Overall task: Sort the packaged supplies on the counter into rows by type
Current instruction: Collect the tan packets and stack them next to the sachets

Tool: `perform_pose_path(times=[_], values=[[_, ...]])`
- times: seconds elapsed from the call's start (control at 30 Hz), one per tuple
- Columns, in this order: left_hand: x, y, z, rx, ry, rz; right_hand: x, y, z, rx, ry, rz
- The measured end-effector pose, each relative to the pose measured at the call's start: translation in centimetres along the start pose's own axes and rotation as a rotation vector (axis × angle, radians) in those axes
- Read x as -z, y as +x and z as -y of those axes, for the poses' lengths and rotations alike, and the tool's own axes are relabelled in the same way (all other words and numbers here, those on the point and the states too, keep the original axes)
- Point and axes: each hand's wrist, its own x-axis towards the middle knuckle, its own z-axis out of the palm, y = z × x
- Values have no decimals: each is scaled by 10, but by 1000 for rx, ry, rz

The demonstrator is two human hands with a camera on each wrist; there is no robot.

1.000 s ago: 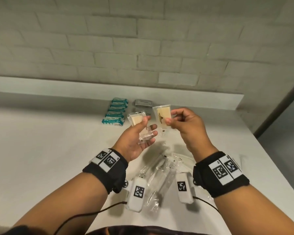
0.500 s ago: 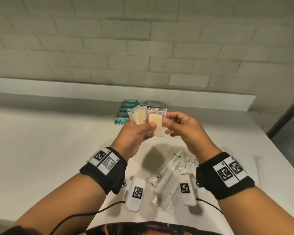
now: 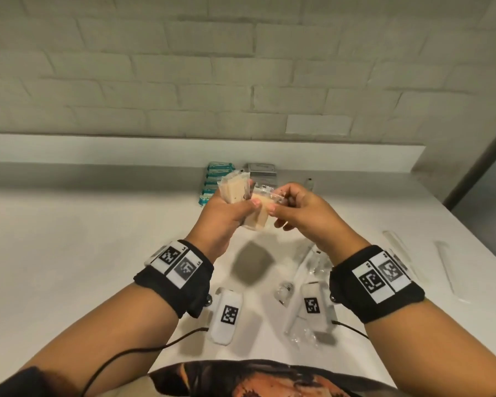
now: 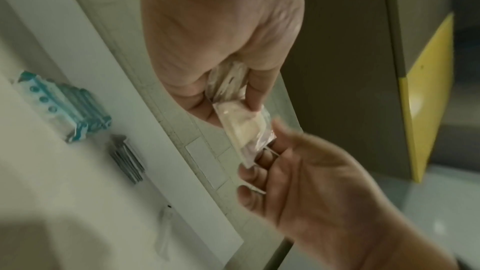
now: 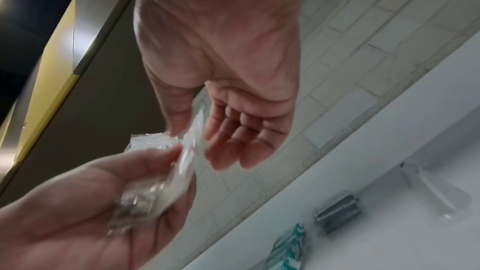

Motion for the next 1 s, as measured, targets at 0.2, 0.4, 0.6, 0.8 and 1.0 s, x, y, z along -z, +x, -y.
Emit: perform_pose_path(times=[0.2,0.4,0.6,0.8,1.0], values=[[13,2,1,68,122,86,3,17,15,-24,-211,-12],[30,12,4,231,-115,41,16,41,-3,-90,-615,-46],[48,6,10,285,-165,-44,-16,55,-36,-171,-891,294],[60,2,21,284,-134,-161,-55,64,-51,-132,-1052,446],[57,1,22,262,-137,-129,-34,58,-15,-132,-119,131]])
